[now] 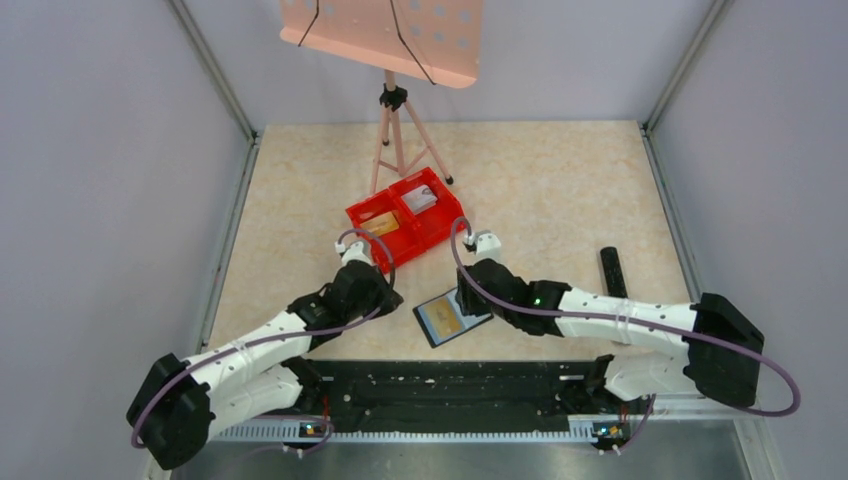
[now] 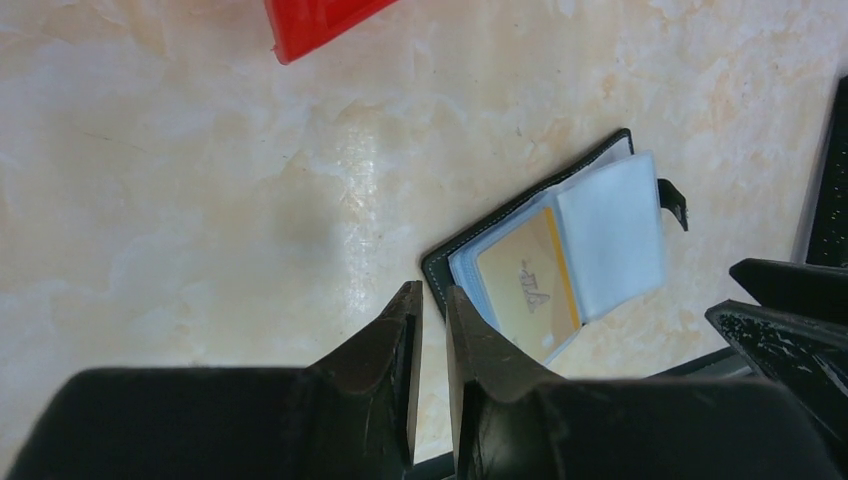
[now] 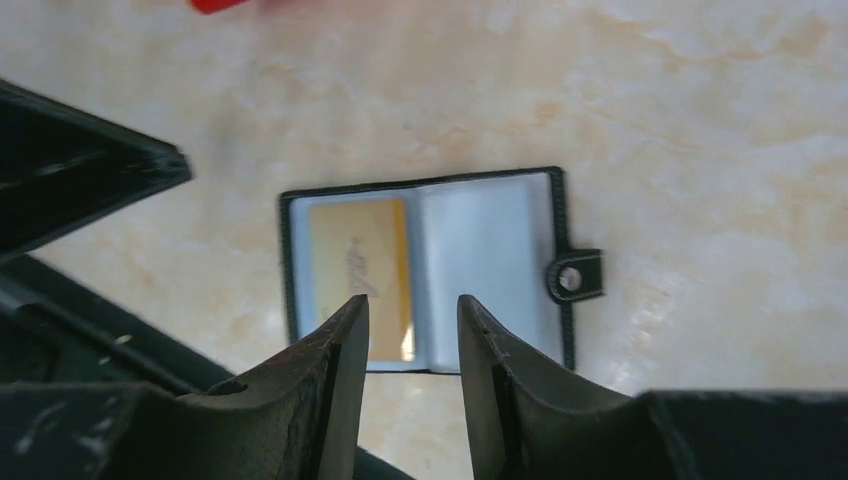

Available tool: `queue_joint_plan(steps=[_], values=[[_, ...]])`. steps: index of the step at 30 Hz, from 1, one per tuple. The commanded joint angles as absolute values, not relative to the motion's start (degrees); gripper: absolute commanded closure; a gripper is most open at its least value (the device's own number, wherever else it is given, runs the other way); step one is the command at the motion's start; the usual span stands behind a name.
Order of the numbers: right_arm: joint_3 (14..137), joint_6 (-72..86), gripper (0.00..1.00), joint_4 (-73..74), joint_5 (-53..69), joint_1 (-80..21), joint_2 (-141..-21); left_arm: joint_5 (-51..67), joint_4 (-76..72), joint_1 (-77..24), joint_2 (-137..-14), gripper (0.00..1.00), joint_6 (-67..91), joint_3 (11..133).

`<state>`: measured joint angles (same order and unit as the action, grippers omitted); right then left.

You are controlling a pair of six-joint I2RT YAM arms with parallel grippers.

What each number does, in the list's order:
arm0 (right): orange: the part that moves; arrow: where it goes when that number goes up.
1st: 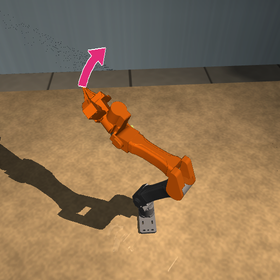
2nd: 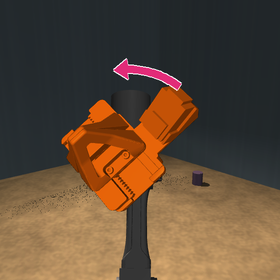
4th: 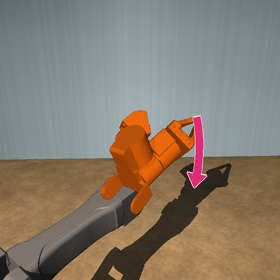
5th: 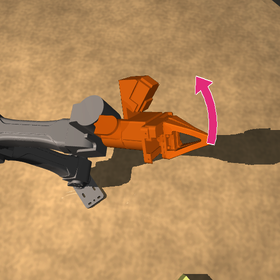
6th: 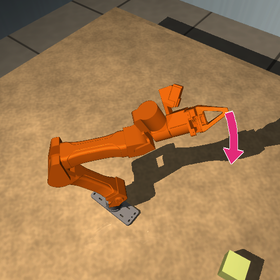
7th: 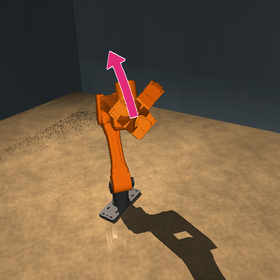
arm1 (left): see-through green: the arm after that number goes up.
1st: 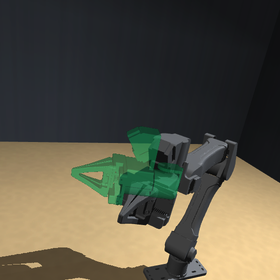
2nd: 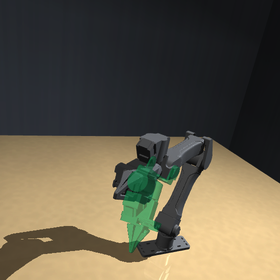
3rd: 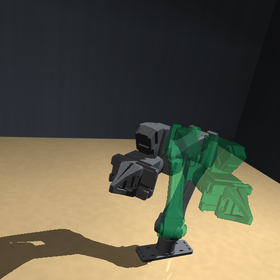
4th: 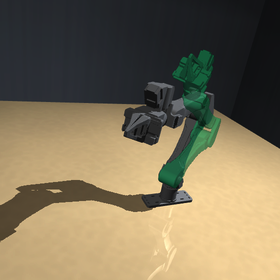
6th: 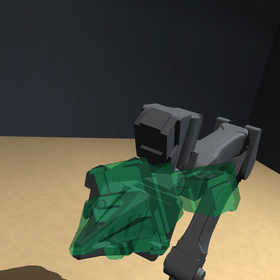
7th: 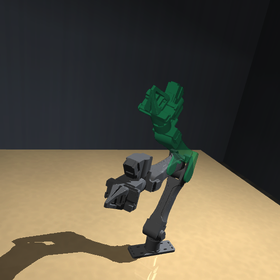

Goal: Take the credit cards out of the card holder
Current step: Remove the credit card from the card holder.

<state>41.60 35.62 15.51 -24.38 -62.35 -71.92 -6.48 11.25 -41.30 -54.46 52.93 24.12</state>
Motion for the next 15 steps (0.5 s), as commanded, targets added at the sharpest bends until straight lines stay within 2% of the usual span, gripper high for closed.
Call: queue_joint_plan(steps=[1, 4, 15], values=[[38.7, 34.6, 0.63, 2.5, -7.8, -58.6, -70.2, -3.5, 5.1, -41.4, -55.3, 0.80, 53.8, 23.6], [35.0, 34.8, 0.67, -4.0, -0.8, -54.3, -71.1, -0.4, 1.3, -41.4, -56.9, 0.80, 54.4, 22.4], [29.3, 36.4, 0.69, -18.2, 21.4, -44.2, -77.0, 6.8, -7.3, -41.5, -65.1, 0.83, 55.3, 21.6]])
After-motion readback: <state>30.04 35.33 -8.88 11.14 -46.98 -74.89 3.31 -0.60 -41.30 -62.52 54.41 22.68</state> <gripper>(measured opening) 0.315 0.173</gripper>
